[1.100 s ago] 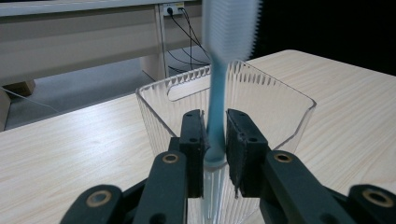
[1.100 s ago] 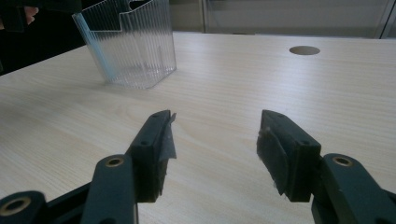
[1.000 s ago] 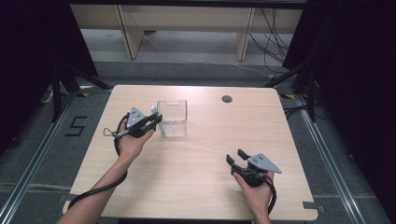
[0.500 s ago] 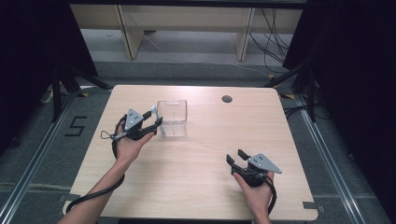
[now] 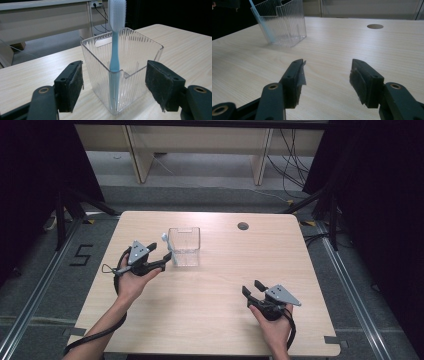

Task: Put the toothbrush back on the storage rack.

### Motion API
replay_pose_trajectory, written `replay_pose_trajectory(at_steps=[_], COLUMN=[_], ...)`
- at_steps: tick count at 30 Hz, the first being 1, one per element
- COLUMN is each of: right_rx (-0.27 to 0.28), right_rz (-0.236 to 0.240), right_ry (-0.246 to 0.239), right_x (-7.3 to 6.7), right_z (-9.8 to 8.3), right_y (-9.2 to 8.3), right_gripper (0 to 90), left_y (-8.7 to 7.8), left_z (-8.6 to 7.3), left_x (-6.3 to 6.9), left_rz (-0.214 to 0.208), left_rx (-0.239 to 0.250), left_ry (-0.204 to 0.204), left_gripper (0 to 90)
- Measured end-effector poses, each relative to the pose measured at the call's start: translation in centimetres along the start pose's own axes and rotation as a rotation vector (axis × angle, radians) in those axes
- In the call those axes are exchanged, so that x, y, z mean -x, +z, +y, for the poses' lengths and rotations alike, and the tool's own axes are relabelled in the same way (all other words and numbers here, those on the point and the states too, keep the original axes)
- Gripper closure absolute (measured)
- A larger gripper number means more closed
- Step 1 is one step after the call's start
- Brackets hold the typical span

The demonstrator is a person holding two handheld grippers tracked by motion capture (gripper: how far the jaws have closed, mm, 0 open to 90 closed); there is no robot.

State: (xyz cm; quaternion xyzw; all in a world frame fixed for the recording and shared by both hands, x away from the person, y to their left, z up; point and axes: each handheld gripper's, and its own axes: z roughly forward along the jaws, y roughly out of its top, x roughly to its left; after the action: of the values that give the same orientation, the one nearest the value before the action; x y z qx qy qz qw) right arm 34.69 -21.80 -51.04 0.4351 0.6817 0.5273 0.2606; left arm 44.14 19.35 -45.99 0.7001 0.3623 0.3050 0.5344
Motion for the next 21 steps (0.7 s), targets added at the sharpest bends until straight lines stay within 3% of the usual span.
replay_pose_trajectory(at_steps=[8,9,10,12,15,19,21], right_rx=[-0.015,0.009,0.005,0.003,0.009,-0.012,0.003], right_rz=[-0.008,0.022,0.015,-0.005,0.036,0.017,0.019], right_ry=[0.0,0.037,0.058,0.031,0.037,0.029,0.011], right_x=[-0.1,-0.2,-0.3,-0.3,-0.1,-0.2,-0.1], right_z=[0.0,-0.1,-0.1,-0.1,-0.1,0.0,0.0], right_y=[-0.1,0.1,0.0,-0.1,0.1,-0.1,0.0], right_gripper=[44.9,44.8,44.9,44.8,44.8,44.8,44.8], left_y=[-1.3,-1.7,-1.9,-2.4,-3.1,-4.0,-4.4], left_z=[-0.1,-0.3,-0.3,-0.5,-0.9,-1.6,-1.9], left_x=[0.2,0.2,0.3,0.3,0.4,0.4,0.4], left_rz=[-0.008,-0.011,-0.013,-0.015,-0.016,-0.015,-0.016], left_rx=[-0.013,-0.016,-0.015,-0.018,-0.019,-0.026,-0.028], left_ry=[0.009,0.01,0.009,0.007,0.0,-0.002,-0.007], left_gripper=[29.6,29.7,29.7,29.7,29.7,29.8,29.9])
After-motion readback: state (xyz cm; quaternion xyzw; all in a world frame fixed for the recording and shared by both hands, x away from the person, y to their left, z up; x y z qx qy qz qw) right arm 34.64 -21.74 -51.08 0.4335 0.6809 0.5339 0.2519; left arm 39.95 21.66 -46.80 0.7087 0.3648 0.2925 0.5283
